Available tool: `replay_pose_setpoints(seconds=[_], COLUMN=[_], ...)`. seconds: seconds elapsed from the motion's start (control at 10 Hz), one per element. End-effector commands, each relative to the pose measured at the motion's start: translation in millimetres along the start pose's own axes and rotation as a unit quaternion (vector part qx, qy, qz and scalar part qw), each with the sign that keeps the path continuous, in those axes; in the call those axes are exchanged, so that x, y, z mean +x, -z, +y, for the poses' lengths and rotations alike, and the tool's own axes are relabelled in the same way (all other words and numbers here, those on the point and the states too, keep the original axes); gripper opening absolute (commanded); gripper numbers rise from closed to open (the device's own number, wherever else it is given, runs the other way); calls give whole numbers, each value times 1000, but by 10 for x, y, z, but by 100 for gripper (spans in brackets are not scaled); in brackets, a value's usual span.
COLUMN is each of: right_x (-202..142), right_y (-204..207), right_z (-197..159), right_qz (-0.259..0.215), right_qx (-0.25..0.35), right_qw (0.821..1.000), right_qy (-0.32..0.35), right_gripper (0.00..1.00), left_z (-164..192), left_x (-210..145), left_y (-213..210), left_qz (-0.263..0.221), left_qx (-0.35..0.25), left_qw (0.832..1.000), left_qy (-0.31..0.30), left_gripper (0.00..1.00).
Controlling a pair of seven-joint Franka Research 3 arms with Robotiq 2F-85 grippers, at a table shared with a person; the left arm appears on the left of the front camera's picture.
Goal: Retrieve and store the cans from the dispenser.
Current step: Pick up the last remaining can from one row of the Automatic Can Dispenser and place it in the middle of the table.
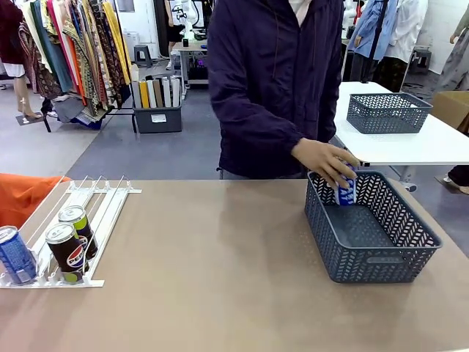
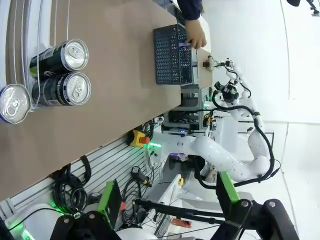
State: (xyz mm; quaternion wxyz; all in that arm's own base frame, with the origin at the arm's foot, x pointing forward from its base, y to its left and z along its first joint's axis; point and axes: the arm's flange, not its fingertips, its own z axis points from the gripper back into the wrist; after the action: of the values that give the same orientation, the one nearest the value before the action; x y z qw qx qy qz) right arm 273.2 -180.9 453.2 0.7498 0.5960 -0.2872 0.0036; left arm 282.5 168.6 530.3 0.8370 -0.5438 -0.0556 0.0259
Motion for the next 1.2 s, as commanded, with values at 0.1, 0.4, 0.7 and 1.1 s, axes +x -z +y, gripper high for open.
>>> replay_pose_setpoints(seconds=[0.1,0.4,0.7,1.1], right_x=[45,45,45,45], right_y=[14,14,14,14], right_z=[23,23,23,23], right_qz=[-11,-11,-11,-11], right_qx=[11,11,11,11], right_qw=[1000,1000,1000,1000], right_qy=[-11,-11,-11,-11], right_gripper=[100,100,100,100], left_z=[27,-61,-420,-498], left_x=[-50,-20,-195,235], left_y=[-37,48,552,1009], left_qz=[3,-33,-64,-83], left_qx=[2,124,481,557], left_qw=[1000,990,873,825], left_qy=[2,-63,38,39], left_gripper=[100,100,100,100])
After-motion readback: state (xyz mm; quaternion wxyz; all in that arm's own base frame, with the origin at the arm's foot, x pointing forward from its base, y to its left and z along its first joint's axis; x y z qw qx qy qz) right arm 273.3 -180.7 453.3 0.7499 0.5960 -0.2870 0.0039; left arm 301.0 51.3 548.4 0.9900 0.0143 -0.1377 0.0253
